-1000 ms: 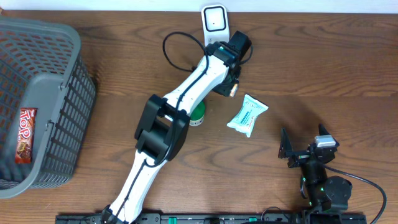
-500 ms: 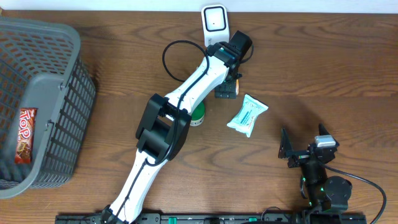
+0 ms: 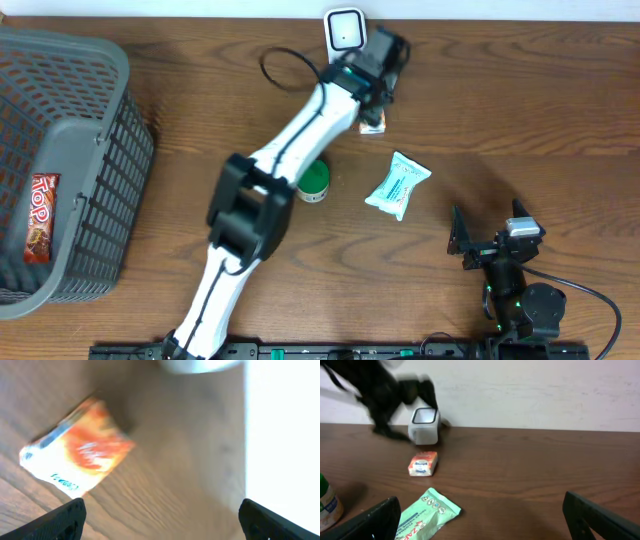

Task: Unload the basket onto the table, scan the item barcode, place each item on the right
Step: 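Set the Kleenex pack down in front of the scanner and release, then reach the left gripper into the basket and grasp the red Top bar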

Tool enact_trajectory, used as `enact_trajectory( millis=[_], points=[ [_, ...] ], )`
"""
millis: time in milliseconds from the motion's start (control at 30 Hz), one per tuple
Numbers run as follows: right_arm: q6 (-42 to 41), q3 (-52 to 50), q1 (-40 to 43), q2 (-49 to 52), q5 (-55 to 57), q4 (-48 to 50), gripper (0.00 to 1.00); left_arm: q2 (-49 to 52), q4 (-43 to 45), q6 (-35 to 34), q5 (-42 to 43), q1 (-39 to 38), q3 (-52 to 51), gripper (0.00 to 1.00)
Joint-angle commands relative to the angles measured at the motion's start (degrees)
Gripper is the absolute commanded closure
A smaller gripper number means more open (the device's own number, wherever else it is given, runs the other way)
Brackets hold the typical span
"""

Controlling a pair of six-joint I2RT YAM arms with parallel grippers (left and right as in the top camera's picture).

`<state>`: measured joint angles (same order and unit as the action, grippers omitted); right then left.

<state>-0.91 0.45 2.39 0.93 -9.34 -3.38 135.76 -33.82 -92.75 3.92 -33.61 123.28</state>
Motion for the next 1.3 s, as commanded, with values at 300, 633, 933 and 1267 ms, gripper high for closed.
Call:
enact_trajectory(
  millis=[300, 633, 933, 1267],
  points=[
    [-0.8, -0.1, -0.3, -0.1, 0.1, -0.2, 0.01, -34.4, -18.0, 76.5, -11.1, 16.6, 0.4, 0.02],
    [-0.8, -0.1, -0.3, -0.1, 0.1, -0.2, 0.01, -38.0, -47.0, 84.1, -30.1, 40.5, -1.0, 0.02],
    [-0.8, -0.1, -0.3, -0.1, 0.1, -0.2, 0.01, -37.3, -44.1, 85.9, -23.1, 60.2, -10.7, 0.02],
    [-0.8, -0.1, -0.3, -0.1, 0.1, -0.2, 0.01, -37.3, -33.9, 96.6, -8.8, 74.3, -28.0, 0.02]
  ],
)
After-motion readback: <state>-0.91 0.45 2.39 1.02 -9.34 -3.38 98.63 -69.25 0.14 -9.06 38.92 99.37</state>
